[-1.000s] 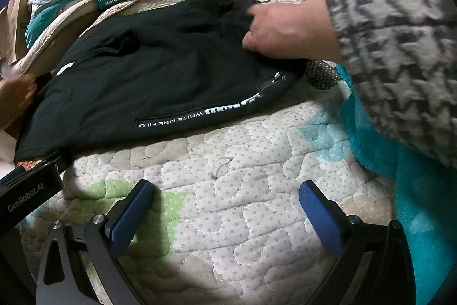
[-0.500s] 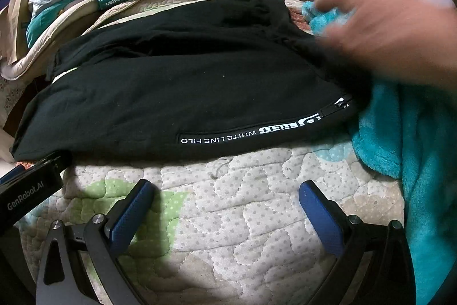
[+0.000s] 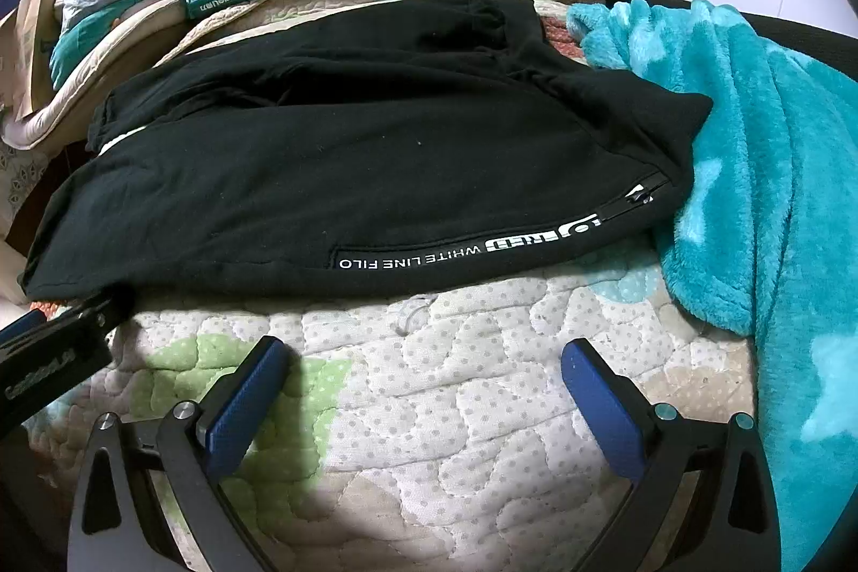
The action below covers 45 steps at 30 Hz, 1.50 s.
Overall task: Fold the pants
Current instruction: 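Move both tools toward the waistband of the flat black pants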
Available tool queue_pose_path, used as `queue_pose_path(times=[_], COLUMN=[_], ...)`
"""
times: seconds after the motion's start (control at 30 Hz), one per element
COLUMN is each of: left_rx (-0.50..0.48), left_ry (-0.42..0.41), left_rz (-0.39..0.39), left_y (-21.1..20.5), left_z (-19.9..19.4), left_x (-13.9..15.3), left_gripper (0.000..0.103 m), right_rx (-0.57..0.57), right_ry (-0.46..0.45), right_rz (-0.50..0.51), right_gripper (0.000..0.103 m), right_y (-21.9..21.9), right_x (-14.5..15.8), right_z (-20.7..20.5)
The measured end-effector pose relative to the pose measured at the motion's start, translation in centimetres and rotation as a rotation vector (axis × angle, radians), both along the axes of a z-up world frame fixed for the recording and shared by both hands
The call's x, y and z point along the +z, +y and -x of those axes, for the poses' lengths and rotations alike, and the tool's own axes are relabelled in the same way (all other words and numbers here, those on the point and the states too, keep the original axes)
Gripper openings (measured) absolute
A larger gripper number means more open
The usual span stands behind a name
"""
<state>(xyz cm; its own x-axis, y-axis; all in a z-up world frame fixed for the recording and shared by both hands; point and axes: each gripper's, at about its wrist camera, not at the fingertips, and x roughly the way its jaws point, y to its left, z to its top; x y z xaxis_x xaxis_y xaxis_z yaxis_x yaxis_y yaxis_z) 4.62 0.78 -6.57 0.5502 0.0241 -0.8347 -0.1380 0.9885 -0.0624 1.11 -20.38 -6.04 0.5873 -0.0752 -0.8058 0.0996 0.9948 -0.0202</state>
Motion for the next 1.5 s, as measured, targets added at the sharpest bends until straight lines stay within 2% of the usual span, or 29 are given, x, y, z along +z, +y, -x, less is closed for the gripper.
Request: queue_pose_path(times=[0.13,0.37,0.5,0.57,0.63,0.8,0.9,1.0,1.13,1.23,1.5], left_rx=[-0.057,-0.143,-0.133,-0.113,-0.092,-0.047,-0.03,-0.019,-0.022,-0.032,-0.069], left_ry=[-0.006,0.021,0.063,0.066,0.046,-0.081,-0.169,-0.241,-0.292,-0.319,-0.316], left_rz=[0.055,0.045,0.053,0.054,0.047,0.006,-0.061,-0.124,-0.204,-0.261,-0.288], left_y=[0.6,0.5,1.2,1.8,2.3,2.9,2.6,2.2,1.2,0.4,-0.8], left_z=[0.9,3.1,4.0,4.5,4.8,6.3,7.3,8.3,9.3,10.1,10.7], left_x=[0.2,0.5,0.7,1.2,2.0,6.8,9.7,12.2,14.5,15.6,16.3], left_gripper=[0.103,0.103,0.103,0.103,0.103,0.103,0.103,0.103,0.103,0.103,0.103], right_rx=[-0.007,-0.043,-0.035,-0.042,-0.045,-0.016,0.004,0.039,0.066,0.069,0.068], right_ry=[0.005,0.027,0.075,0.097,0.12,0.132,0.089,-0.009,-0.161,-0.225,-0.232], right_rz=[0.023,0.003,-0.028,-0.011,-0.005,-0.017,-0.017,0.022,0.071,0.079,0.058], right_gripper=[0.103,0.103,0.103,0.103,0.103,0.103,0.103,0.103,0.103,0.103,0.103], right_y=[0.2,0.3,0.0,0.3,0.4,0.3,0.8,1.6,2.3,2.2,1.9], right_x=[0.0,0.1,0.2,0.1,0.2,0.7,1.8,4.2,7.3,8.7,9.1], right_z=[0.0,0.1,-0.3,-0.6,-1.0,-1.0,-0.1,1.0,2.5,3.2,3.4])
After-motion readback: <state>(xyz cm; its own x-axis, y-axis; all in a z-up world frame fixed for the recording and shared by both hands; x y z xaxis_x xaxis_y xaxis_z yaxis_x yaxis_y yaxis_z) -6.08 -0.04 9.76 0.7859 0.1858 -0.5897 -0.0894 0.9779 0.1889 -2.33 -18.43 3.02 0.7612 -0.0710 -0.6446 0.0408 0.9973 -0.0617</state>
